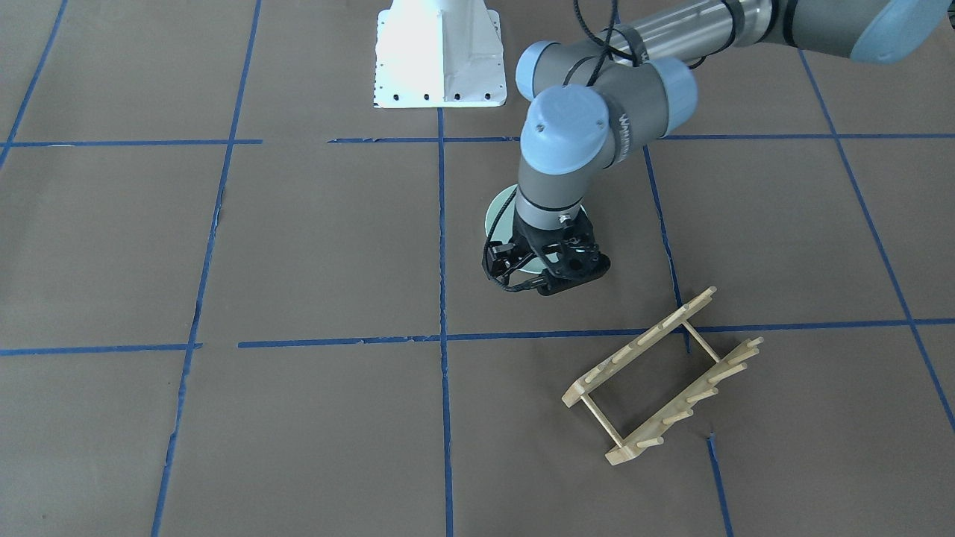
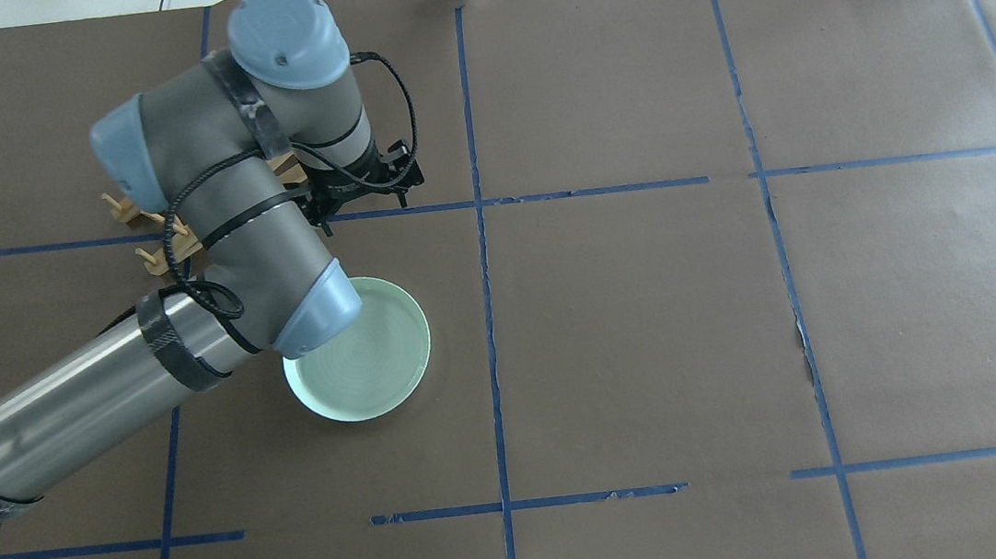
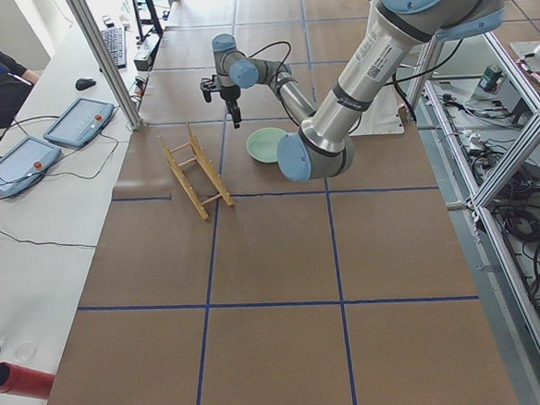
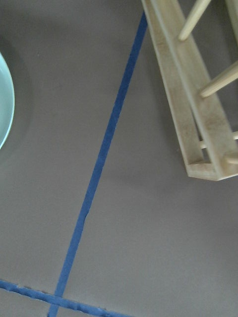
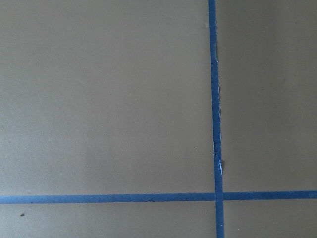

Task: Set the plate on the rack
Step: 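Lower the left gripper and grasp the plate's rim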

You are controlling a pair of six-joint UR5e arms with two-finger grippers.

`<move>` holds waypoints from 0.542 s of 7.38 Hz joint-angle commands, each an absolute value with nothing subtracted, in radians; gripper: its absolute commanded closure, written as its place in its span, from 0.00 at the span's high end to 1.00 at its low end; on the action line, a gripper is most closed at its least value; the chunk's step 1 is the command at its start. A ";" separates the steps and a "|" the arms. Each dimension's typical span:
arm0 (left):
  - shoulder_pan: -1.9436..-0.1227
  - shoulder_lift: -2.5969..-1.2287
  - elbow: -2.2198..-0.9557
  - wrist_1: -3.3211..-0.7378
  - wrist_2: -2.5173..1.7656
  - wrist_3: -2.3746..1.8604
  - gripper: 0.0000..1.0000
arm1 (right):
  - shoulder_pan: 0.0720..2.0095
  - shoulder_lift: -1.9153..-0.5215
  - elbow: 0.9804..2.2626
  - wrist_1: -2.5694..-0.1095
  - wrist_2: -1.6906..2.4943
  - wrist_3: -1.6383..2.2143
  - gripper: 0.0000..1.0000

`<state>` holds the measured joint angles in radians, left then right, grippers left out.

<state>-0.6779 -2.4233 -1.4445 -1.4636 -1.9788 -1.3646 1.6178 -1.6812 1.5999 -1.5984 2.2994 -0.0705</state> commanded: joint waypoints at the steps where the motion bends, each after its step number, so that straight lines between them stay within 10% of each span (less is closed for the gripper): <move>1: -0.599 -2.467 -1.358 -1.414 -1.924 -1.404 0.76 | 1.617 -1.681 1.600 -1.598 2.299 -0.071 1.00; 4: -0.551 -2.470 -1.351 -1.414 -1.925 -1.404 0.45 | 1.617 -1.681 1.600 -1.598 2.299 -0.071 1.00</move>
